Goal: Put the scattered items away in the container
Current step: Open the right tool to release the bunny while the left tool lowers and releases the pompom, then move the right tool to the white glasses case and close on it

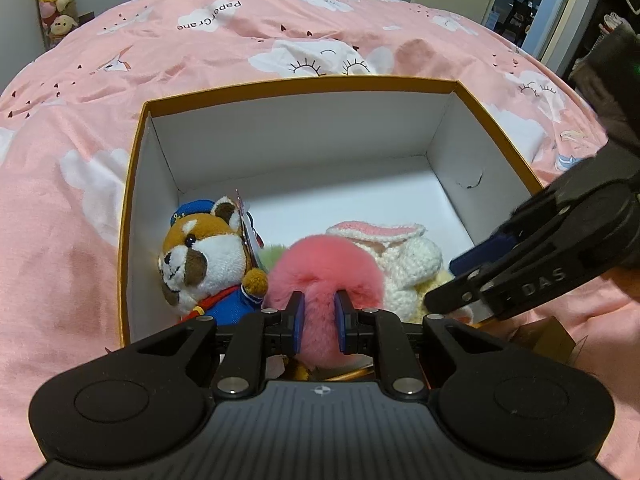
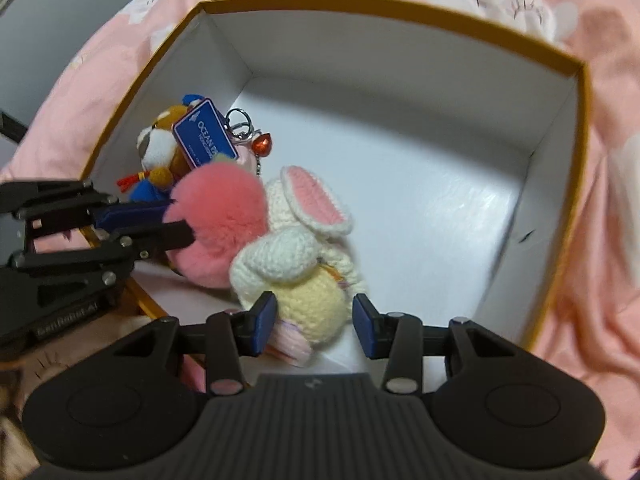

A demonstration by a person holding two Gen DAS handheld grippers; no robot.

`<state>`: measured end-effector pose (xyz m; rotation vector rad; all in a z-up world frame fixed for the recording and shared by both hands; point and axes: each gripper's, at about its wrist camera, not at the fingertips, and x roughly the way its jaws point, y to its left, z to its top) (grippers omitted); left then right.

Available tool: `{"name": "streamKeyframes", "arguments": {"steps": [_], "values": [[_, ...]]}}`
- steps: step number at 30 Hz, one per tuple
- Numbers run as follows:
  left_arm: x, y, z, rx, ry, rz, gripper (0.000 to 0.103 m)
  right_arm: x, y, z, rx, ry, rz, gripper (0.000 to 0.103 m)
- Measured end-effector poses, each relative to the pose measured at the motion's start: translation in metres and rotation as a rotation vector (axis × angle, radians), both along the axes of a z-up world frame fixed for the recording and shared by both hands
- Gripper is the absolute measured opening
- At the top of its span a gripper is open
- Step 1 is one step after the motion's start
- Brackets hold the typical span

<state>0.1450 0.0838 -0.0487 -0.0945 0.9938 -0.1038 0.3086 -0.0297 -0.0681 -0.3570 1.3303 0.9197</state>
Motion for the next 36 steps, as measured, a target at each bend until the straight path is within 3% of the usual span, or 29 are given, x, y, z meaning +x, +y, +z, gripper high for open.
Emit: {"name": "streamKeyframes", "arguments": {"steps": [6,13,20,27,31,36], "values": [[0.001,0.003,0.002,-0.003,-0.009,0.016,0.018,0.0,0.007,-0.011,0.062,0.097,-0.093,0.04],[0.002,-0.001,-0.007,0.018,0.004,0.018,0.018,-0.006,0.008,-0.017,0.079,0.105,-0.125,0.04],[-0.004,-0.004,-0.002,0.044,-0.025,0.014,0.019,-0.019,0.012,-0.005,0.044,-0.018,-0.083,0.045],[-0.019,-0.01,0.016,0.062,-0.071,-0.011,0.028,-0.031,-0.001,0.016,0.049,-0.182,-0.069,0.056],[-0.036,-0.014,0.031,0.063,-0.118,-0.043,0.032,-0.045,-0.013,0.032,0.123,-0.286,-0.069,0.063],[-0.061,-0.02,0.039,0.079,-0.146,-0.109,0.04,-0.071,-0.039,0.048,0.247,-0.36,-0.059,0.063]]}}
